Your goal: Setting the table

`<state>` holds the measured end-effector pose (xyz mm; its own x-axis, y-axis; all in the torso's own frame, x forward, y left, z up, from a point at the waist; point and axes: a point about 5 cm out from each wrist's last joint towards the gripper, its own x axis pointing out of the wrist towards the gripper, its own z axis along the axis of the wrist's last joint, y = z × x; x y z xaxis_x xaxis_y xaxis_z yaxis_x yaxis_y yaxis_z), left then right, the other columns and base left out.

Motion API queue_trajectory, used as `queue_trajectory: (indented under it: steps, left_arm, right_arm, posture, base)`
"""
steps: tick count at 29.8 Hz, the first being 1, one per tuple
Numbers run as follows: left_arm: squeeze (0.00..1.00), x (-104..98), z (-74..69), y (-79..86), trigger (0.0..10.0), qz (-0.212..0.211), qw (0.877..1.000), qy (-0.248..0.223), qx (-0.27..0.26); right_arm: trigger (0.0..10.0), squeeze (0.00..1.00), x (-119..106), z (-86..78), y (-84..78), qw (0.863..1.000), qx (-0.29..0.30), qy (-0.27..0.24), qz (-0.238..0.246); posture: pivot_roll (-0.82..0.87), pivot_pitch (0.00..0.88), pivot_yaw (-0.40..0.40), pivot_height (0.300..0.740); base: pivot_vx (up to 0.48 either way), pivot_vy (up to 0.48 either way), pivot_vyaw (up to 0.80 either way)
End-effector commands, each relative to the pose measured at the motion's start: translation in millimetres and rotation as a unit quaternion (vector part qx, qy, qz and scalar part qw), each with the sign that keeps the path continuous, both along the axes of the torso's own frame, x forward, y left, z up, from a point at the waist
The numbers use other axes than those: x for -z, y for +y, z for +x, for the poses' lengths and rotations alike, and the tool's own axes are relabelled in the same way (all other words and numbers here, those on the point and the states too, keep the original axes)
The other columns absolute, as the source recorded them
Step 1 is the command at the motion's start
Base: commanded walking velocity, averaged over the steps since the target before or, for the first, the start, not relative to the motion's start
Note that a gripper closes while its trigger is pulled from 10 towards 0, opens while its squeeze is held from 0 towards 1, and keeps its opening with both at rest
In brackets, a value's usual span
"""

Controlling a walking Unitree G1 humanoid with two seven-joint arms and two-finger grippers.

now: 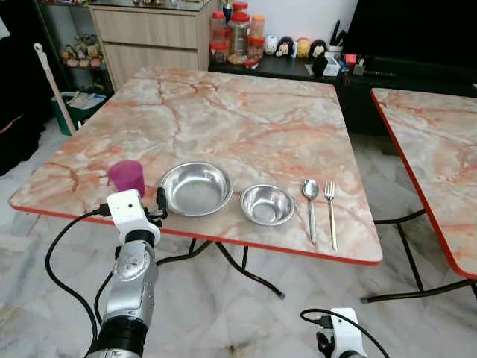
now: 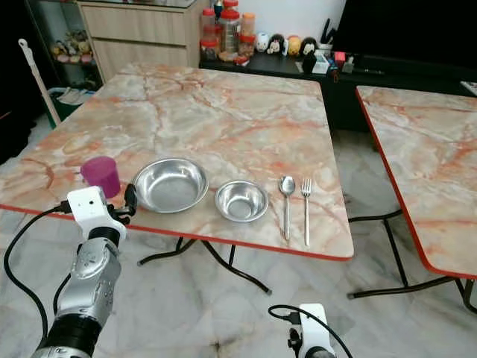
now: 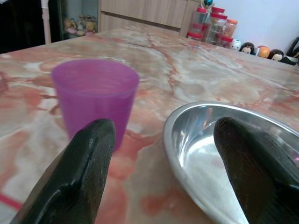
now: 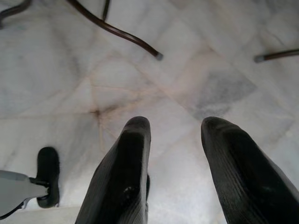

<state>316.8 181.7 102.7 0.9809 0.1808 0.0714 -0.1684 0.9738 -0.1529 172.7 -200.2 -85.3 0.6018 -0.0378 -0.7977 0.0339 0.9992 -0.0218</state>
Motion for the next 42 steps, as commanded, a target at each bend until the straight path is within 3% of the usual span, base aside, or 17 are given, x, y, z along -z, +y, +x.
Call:
queue_trajectory:
  steps: [1,16,23,28,32,34,41,42]
  left_arm:
    - [0.00,-2,0.5,-2.7,10.0,-0.006,1.000,-0.002,0.007]
    - [0.00,-7,-11.4,1.2,10.0,-0.010,1.000,-0.024,0.009]
    - [0.00,-12,-17.9,0.5,10.0,-0.007,1.000,-0.027,0.013]
    - [0.00,-3,-36.8,6.1,10.0,-0.031,1.000,-0.005,0.002]
    - [0.00,-3,-50.4,11.2,10.0,-0.081,0.996,0.009,-0.017]
    - [0.00,-1,-51.5,13.3,10.0,-0.106,0.994,0.027,-0.026]
    - [0.00,-2,-43.8,10.7,10.0,-0.129,0.991,0.044,-0.007]
    - [0.00,-4,-41.5,7.9,10.0,-0.153,0.987,0.049,0.001]
  right_arm:
    - [10.0,0.00,0,-3.9,-7.2,1.000,0.018,0.000,-0.004]
    - [10.0,0.00,1,-1.7,2.5,1.000,0.012,-0.002,0.007]
    - [10.0,0.00,3,-5.6,3.5,1.000,0.014,0.002,0.010]
    - [10.0,0.00,3,-7.4,1.1,1.000,0.020,0.004,0.008]
    - [10.0,0.00,3,-7.7,0.2,1.000,0.021,0.003,0.009]
    - [10.0,0.00,3,-8.0,1.0,1.000,0.018,0.004,0.010]
    - [10.0,0.00,4,-9.4,2.8,1.000,0.016,0.007,0.013]
    - [10.0,0.00,4,-9.3,2.5,1.000,0.017,0.006,0.013]
  posture:
    - [0.06,0.000,-0.043,0.732]
    - [0.08,0.000,-0.041,0.732]
    - [0.08,0.000,-0.031,0.732]
    - [0.08,0.000,-0.019,0.732]
    - [0.08,0.000,-0.017,0.732]
    - [0.08,0.000,-0.016,0.732]
    - [0.07,0.000,-0.006,0.732]
    - [0.06,0.000,-0.004,0.732]
  base:
    - [0.334,0.000,0.00]
    - [0.334,0.000,0.00]
    - [0.000,0.000,0.00]
    - [0.000,0.000,0.00]
    - [0.000,0.000,0.00]
    - [0.000,0.000,0.00]
    - [0.000,0.000,0.00]
    - [0.000,0.000,0.00]
